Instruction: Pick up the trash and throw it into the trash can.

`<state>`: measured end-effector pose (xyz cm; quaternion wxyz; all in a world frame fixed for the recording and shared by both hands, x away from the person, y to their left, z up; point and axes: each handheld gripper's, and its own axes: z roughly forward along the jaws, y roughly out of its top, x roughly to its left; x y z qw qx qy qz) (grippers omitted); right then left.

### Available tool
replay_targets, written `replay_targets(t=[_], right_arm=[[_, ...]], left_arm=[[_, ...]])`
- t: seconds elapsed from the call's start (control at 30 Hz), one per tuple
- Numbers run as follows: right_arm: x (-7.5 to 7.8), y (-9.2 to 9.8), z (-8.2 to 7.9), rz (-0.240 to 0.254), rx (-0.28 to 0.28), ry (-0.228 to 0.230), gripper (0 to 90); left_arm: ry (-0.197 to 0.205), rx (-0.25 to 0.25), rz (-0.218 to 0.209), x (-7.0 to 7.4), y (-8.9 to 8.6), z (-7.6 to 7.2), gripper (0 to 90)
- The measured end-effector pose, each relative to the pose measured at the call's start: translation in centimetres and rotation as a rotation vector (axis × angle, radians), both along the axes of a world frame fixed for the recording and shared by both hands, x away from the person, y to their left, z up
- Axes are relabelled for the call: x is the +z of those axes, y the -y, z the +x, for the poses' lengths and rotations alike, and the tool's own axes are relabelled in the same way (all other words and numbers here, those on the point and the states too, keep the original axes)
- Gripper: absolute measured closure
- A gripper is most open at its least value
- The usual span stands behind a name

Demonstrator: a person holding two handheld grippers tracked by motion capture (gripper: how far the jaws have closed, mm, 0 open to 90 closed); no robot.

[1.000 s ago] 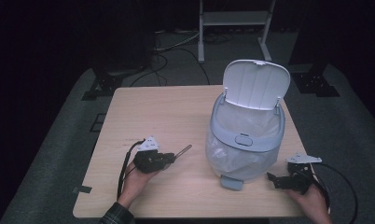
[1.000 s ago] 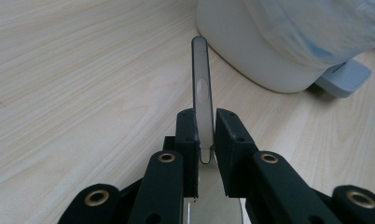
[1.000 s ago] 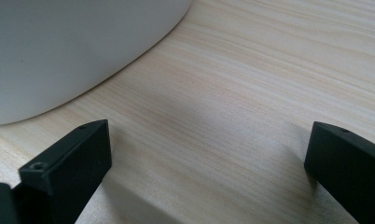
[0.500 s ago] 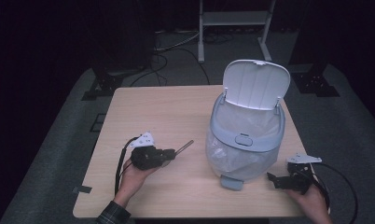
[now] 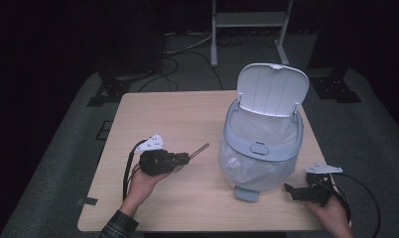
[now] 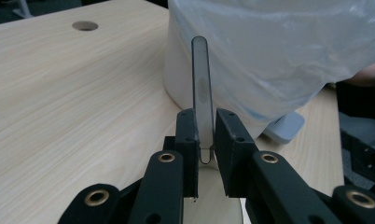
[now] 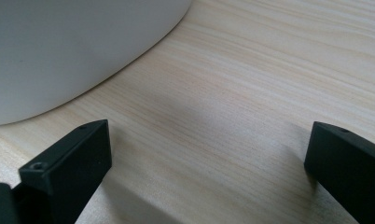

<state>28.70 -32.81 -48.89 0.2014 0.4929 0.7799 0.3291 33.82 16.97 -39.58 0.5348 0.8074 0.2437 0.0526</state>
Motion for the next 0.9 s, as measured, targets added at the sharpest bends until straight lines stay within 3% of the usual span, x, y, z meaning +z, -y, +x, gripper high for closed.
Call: replay_targets(t=[0.4,0.9], right_arm=[[0.0,0.0,0.0,0.0,0.0,0.0,0.0],[0.0,0.0,0.0,0.0,0.0,0.0,0.0]], left_arm=[[0.013,-0.014,-0.03,1.4,-0.1,0.3,79.4],[0.035,-0.058,-0.112,4.6,-1.0,1.0,79.4]])
